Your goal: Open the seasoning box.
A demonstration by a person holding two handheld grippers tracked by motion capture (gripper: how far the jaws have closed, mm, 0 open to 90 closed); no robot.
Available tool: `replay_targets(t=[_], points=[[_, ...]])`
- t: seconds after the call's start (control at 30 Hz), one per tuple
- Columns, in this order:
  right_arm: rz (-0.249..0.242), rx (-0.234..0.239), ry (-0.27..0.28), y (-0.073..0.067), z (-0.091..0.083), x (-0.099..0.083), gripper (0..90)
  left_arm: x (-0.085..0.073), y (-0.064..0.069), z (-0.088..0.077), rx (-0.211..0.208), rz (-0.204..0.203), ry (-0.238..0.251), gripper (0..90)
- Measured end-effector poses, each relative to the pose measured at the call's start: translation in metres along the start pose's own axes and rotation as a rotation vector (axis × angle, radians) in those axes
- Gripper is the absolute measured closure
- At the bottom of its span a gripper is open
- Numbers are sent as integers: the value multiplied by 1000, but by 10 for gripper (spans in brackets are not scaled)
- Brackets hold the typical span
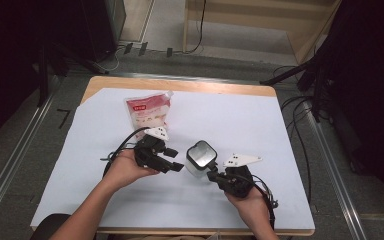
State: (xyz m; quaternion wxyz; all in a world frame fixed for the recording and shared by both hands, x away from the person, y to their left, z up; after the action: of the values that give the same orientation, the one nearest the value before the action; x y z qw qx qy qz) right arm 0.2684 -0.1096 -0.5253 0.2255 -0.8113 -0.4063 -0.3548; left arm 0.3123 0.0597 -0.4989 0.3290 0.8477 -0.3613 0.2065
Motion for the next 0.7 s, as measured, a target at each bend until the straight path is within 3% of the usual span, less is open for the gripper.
replay_targets(t=[0.1,0.7], points=[[6,-5,-2,2,-1,-1,900,1,0,0,-6,0,17,417],[42,-48,-27,24,-7,-7,900,1,1,1,-6,14,17,416]])
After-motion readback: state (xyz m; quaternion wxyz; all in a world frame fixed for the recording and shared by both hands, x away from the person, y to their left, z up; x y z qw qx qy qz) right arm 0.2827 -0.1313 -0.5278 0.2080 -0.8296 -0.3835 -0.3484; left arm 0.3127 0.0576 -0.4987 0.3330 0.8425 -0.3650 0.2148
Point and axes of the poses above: each handheld gripper's, and its own axes: z roughly forward along the jaws, x roughly out of its top, y roughly to its right, the point moved 8 cm from there along z, roughly forward along the jaws, and after that the axes turned 12 degrees about -z, right-handed, at the moved point
